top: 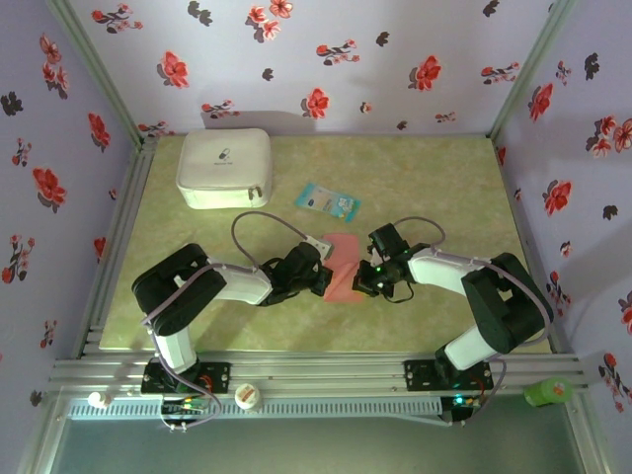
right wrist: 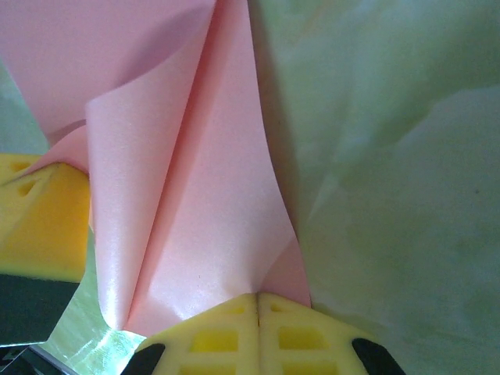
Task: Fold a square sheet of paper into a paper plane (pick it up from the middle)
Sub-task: Fold the triangle a second time at the center of the table.
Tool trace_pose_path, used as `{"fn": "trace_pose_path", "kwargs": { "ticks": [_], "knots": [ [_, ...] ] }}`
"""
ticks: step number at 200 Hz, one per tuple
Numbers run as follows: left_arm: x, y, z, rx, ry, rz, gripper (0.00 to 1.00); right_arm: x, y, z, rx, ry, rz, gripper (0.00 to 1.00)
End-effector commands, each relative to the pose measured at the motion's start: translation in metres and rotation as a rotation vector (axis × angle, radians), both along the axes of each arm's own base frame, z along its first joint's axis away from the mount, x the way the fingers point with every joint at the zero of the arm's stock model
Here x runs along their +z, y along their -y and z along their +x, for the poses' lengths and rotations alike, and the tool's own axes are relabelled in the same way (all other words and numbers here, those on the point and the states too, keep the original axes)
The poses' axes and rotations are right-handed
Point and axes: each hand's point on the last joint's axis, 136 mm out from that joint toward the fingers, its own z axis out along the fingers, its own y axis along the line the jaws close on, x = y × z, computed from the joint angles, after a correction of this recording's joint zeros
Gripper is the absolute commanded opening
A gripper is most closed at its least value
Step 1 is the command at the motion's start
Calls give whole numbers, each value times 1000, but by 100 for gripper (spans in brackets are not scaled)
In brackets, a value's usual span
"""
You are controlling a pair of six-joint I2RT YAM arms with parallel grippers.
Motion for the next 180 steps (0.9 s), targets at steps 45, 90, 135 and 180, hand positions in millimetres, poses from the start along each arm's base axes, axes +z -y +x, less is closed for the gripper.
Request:
{"fn": "trace_pose_path", "kwargs": {
  "ticks": [45, 90, 135, 180],
  "knots": [
    [-14, -7, -2, 6, -34, 31, 6, 39, -34, 37, -140, 70, 241, 0],
    [-14, -6, -3, 2, -38, 28, 6, 40, -48, 46, -169, 59, 324, 0],
    [-18, -6, -3, -1, -47, 35, 6, 28, -51, 46, -185, 27, 320, 0],
    [-17, -4, -4, -4, -51, 32, 6, 17, -49, 42, -180, -5, 293, 0]
  ]
}}
